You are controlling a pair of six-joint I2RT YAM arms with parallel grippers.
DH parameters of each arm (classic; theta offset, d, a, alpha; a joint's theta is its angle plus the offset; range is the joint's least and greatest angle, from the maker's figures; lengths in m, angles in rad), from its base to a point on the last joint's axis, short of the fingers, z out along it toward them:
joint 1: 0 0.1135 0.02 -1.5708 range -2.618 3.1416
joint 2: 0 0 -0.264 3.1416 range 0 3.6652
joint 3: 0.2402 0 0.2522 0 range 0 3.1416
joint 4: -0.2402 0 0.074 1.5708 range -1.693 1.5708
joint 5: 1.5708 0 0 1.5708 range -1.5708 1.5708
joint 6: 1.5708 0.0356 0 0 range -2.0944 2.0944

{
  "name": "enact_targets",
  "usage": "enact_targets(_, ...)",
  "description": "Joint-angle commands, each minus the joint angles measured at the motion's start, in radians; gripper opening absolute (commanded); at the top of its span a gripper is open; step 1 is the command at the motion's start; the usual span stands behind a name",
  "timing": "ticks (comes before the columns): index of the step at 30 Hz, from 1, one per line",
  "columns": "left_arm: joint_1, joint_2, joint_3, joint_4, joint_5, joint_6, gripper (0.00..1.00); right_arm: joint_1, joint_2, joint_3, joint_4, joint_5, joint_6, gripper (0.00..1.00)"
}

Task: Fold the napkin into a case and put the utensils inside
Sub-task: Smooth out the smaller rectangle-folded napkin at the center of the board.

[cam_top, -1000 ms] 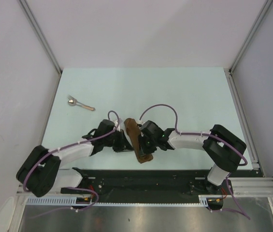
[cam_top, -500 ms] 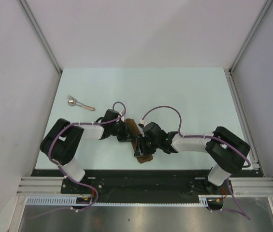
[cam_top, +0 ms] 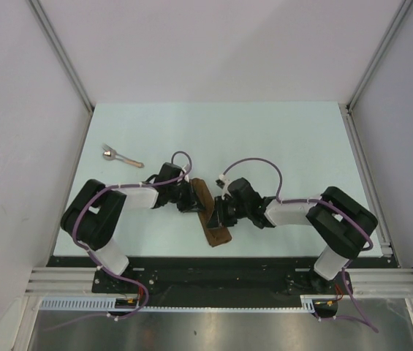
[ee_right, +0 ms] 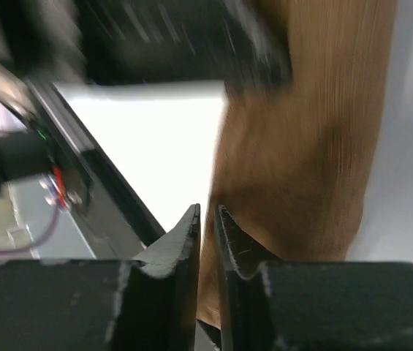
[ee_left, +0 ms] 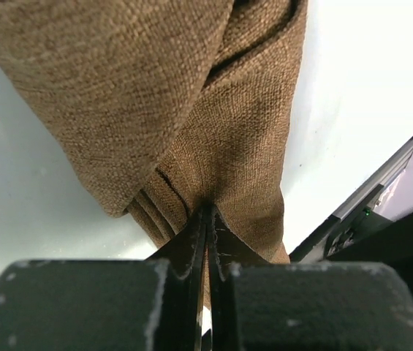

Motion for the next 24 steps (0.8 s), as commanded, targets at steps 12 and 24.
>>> enact_targets(12,0.034,-0.106,0.123,-0.138,-0.087,0.094,0.13,0.011,-0.042,-0.104,0.134,-0.02,0.016,0.19)
enact_targets(24,0.115,-0.112,0.252,-0.233,-0.096,0.148,0.17,-0.082,0.049,0.053,0.117,-0.063,-0.036,0.25)
